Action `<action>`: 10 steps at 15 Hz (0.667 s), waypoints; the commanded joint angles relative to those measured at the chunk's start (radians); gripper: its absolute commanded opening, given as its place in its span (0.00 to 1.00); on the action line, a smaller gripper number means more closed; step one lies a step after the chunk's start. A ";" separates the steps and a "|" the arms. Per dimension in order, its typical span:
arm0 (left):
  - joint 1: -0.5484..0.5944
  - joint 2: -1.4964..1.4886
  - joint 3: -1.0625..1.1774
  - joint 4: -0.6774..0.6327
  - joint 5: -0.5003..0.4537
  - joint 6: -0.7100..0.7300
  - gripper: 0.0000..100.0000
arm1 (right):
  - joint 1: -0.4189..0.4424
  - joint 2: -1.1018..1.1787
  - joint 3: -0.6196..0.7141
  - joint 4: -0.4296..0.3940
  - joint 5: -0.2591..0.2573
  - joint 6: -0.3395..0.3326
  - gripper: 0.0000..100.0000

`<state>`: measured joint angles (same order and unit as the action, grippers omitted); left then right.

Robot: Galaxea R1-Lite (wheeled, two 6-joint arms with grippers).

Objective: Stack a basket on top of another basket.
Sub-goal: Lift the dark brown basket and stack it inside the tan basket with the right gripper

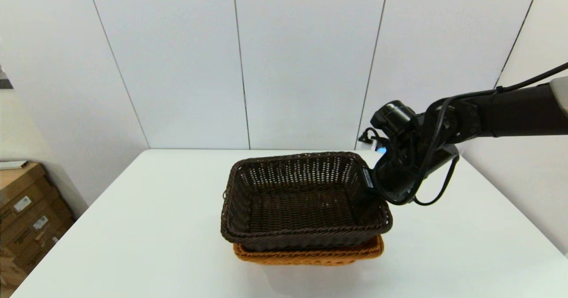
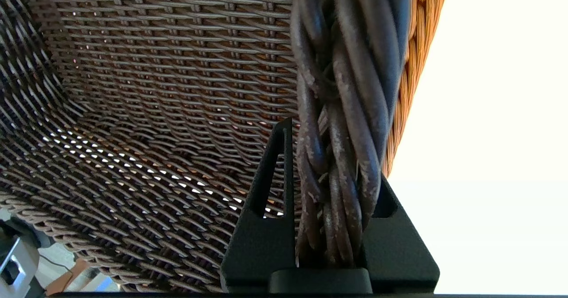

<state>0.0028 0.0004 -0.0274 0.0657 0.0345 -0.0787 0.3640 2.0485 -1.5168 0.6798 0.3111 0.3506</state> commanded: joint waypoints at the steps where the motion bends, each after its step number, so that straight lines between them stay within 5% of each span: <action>1: 0.000 -0.002 0.000 0.000 0.001 -0.001 1.00 | -0.002 0.012 0.000 0.004 0.000 0.002 0.00; 7: 0.000 -0.002 0.000 0.000 0.001 -0.001 1.00 | -0.005 0.021 0.000 0.007 0.000 0.002 0.00; 8: 0.000 -0.002 0.000 0.000 0.001 -0.001 1.00 | -0.007 0.021 0.000 0.007 0.000 0.002 1.00; 10: 0.000 -0.002 0.000 0.000 0.001 -0.001 1.00 | -0.008 0.021 0.000 0.006 -0.003 0.002 1.00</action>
<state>0.0028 0.0004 -0.0274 0.0657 0.0349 -0.0791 0.3549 2.0700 -1.5179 0.6811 0.3077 0.3511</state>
